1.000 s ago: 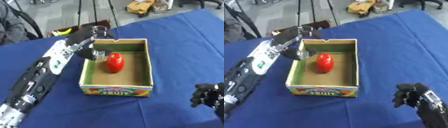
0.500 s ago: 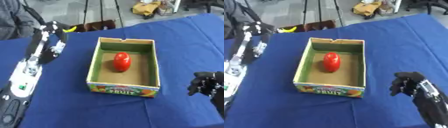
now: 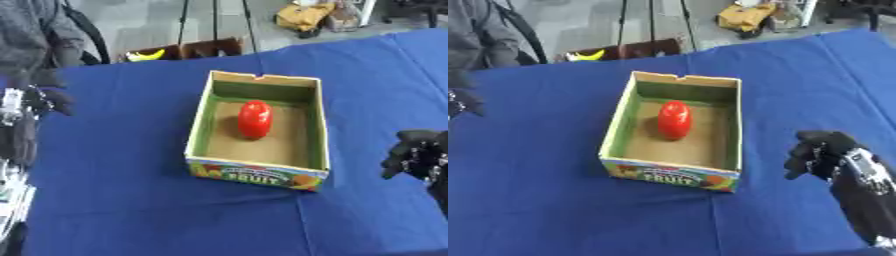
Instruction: Pick up objects on the table and place them in the box.
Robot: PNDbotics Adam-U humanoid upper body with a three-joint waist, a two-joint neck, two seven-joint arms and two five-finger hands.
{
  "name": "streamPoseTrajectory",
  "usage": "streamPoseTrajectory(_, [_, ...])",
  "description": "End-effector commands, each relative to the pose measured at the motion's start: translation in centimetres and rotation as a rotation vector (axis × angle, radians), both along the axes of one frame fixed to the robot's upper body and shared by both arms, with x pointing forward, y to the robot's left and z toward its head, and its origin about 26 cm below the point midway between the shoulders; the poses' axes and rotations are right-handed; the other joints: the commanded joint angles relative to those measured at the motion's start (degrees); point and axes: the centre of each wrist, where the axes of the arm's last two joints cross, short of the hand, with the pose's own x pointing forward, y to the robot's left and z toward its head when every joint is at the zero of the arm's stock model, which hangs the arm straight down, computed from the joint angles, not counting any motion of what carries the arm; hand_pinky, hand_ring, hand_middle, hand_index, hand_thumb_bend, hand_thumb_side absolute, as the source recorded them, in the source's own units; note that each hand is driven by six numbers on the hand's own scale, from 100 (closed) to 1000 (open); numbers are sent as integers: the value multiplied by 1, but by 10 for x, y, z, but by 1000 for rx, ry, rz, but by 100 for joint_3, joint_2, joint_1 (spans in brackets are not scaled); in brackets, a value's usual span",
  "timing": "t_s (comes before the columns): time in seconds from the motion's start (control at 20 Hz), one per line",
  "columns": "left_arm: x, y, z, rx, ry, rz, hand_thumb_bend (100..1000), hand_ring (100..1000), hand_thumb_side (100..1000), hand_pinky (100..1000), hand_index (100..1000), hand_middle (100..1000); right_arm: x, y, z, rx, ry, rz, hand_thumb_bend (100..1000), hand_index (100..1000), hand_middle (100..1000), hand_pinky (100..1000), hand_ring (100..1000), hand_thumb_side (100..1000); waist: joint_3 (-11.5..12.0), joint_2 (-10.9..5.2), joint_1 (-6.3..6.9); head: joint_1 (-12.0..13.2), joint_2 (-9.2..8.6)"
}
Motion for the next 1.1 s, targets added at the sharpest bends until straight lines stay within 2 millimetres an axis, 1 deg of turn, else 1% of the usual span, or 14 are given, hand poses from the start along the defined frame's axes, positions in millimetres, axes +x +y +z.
streamPoseTrajectory(0.05, [-3,-1,7,-17,-22,-11,337,524,1000,462,761,596,-1,-3,12,-5,-41,8,100,755,564,519,573,801,39,-77,-23,21,63])
streamPoseTrajectory(0.5, [-5,-10,1,-46,-9,-39,355,521,1000,461,758,595,-1,-4,12,2,-39,10,100,756,558,518,570,793,141,-96,-55,247,118])
streamPoseTrajectory(0.85, [-4,-12,1,-59,-6,-41,363,520,1000,461,757,595,-1,-4,12,8,-38,4,100,756,551,517,568,810,140,-89,-69,602,162])
streamPoseTrajectory(1.1, [-4,-14,1,-60,-7,-43,365,520,1000,461,755,594,-1,-3,12,11,-39,2,100,757,549,516,567,811,134,-75,-73,635,158])
